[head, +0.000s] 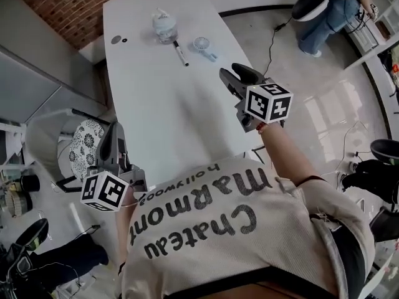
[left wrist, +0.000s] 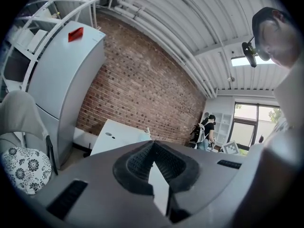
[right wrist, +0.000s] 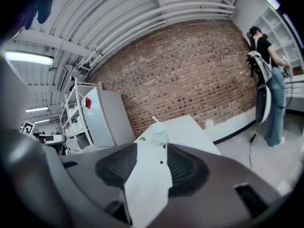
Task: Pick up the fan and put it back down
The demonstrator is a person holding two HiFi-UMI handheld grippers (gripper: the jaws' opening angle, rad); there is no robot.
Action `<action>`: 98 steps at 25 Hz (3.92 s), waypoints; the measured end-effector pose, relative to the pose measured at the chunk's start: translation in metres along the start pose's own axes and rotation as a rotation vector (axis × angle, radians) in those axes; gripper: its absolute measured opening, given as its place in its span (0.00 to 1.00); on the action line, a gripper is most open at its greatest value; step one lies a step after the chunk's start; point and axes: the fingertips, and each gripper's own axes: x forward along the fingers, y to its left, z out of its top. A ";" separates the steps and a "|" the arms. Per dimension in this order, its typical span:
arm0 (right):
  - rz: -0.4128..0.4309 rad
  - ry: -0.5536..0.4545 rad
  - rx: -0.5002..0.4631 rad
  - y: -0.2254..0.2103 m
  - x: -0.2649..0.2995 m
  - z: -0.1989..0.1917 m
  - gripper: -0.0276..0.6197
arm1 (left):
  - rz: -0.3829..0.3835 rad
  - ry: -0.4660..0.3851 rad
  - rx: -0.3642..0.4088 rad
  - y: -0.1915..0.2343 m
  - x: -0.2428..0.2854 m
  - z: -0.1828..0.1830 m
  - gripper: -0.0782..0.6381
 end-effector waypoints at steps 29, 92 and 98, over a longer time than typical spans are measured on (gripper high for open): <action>-0.053 0.272 -0.180 -0.109 0.122 -0.022 0.56 | 0.129 0.091 -0.048 0.061 0.056 -0.015 0.11; -0.193 0.422 0.138 -0.125 0.137 -0.110 0.38 | 0.092 0.052 -0.048 0.050 0.036 -0.019 0.11; -0.222 0.399 0.238 -0.111 0.095 -0.121 0.38 | 0.058 0.045 -0.069 0.039 0.021 -0.018 0.11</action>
